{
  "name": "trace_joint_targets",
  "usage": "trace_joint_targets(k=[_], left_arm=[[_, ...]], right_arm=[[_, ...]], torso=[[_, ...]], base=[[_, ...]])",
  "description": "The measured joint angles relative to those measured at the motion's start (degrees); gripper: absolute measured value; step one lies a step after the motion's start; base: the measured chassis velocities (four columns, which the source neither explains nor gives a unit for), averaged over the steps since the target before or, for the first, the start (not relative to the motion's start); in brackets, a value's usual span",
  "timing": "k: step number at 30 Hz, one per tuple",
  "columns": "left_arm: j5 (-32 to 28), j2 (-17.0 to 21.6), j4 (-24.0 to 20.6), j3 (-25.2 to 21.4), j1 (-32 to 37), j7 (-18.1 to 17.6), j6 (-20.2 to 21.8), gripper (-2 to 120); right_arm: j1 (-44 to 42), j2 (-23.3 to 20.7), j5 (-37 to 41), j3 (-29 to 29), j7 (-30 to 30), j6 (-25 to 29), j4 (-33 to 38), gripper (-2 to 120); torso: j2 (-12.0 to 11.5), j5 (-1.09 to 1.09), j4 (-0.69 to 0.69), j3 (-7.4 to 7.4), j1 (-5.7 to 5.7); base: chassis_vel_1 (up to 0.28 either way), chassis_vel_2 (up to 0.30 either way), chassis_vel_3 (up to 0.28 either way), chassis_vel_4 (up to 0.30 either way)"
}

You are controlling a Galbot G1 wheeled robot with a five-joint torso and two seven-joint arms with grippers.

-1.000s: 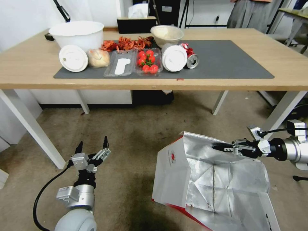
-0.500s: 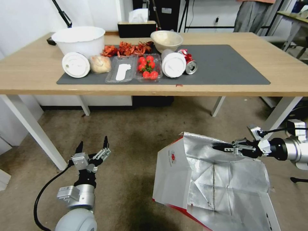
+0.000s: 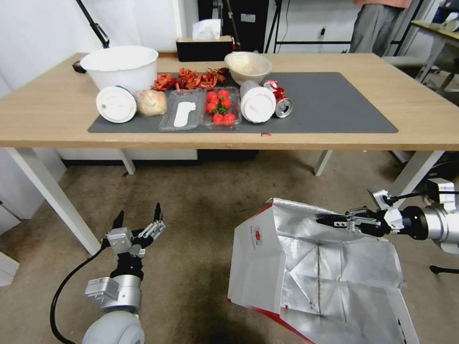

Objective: Pick up the food delivery bag from the floor and place it on the table.

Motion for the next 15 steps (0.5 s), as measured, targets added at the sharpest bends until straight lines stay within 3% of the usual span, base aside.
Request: trace_joint_targets(k=[15], left_arm=[[0.22,-0.07,-0.10,-0.01,0.06,0.04,-0.01,100]], right_arm=[[-0.12,-0.14,-0.26,0.07,-0.28,0.08,0.10,0]], torso=[[3.42,0.00,0.00,2.29,1.14]], base=[[0.000,0.000,0.000,0.000]])
